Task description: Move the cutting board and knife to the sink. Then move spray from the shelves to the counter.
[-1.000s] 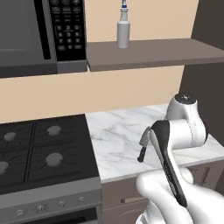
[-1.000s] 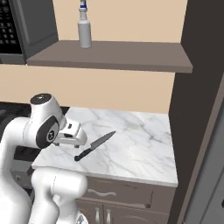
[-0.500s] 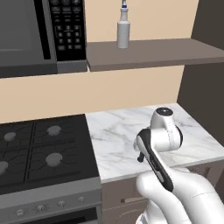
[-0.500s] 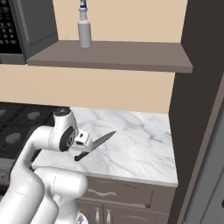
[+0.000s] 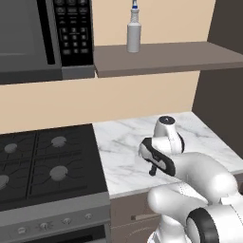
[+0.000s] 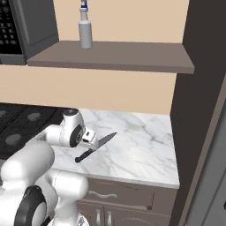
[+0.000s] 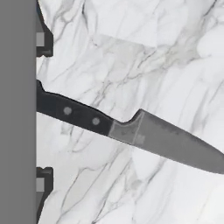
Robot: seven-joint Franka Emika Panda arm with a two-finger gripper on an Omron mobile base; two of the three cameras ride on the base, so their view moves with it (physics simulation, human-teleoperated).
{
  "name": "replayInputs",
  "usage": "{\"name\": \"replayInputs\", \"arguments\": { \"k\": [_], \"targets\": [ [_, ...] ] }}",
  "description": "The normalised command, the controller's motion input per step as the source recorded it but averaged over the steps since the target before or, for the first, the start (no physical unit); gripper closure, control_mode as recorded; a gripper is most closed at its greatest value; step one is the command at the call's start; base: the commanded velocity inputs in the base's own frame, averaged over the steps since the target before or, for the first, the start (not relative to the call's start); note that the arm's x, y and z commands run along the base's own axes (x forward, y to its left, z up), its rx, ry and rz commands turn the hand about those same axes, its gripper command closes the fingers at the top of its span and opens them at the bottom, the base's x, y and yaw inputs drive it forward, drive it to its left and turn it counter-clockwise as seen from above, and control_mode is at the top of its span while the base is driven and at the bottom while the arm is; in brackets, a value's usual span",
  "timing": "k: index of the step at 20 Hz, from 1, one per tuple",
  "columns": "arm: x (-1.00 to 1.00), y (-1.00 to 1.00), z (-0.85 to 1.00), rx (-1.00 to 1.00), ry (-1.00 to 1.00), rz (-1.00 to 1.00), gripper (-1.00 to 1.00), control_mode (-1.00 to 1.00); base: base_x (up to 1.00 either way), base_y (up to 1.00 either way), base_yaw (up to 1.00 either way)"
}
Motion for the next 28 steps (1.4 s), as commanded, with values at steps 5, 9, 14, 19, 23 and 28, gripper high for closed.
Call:
{"name": "replayInputs", "arguments": {
  "k": [5,9,14,19,23,28],
  "targets": [
    [0.31,0.00,-0.49,0.00,0.03,-0.17,-1.00,-1.00,0.00,0.00,0.00],
    [0.01,0.00,-0.35,0.00,0.00,-0.19,-1.00,-1.00,0.00,0.00,0.00],
    [0.00,-0.04,-0.25,0.00,0.00,-0.15,-1.00,-1.00,0.00,0.00,0.00],
    [0.00,-0.03,-0.37,0.00,0.00,-0.10,-1.00,-1.00,0.00,0.00,0.00],
    [0.00,-0.03,-0.41,0.01,0.00,-0.05,-1.00,-1.00,0.00,0.00,0.00],
    [0.08,-0.06,-0.27,0.03,0.00,-0.03,1.00,-1.00,0.00,0.00,0.00]
  ]
}}
